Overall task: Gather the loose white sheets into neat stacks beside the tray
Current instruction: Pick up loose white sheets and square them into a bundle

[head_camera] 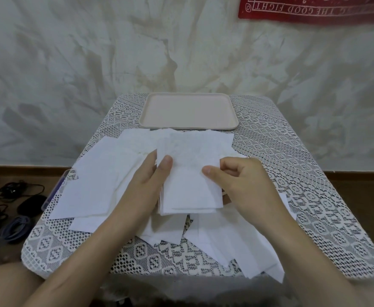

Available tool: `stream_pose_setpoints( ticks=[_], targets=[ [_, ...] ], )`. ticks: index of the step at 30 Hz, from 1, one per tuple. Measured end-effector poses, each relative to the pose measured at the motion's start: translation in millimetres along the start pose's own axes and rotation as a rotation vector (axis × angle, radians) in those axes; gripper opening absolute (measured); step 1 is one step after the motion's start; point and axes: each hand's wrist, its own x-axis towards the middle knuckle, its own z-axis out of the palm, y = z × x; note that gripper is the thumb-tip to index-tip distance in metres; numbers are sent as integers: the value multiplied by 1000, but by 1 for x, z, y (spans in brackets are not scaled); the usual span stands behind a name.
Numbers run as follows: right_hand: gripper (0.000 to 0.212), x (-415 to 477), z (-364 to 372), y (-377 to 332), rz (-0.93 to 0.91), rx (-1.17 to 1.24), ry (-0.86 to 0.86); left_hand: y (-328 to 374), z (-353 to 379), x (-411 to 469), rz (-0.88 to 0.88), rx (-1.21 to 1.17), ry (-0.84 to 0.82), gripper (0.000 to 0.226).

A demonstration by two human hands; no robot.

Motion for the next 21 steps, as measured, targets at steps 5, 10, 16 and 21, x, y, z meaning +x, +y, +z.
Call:
stream_pose_setpoints(
  ticks=[5,10,16,21],
  targets=[
    [33,3,-10,4,-3,-4,51,0,2,0,-7,-9,36,35],
    [28,0,-13,-2,62,120,-8,4,4,-3,-6,30,30,38],
    [26,1,3,0,106,96,-26,0,1,0,-7,-7,-5,50],
    [38,2,2,2,111,-23,11,-1,-1,6,-49,-167,24,49]
  ],
)
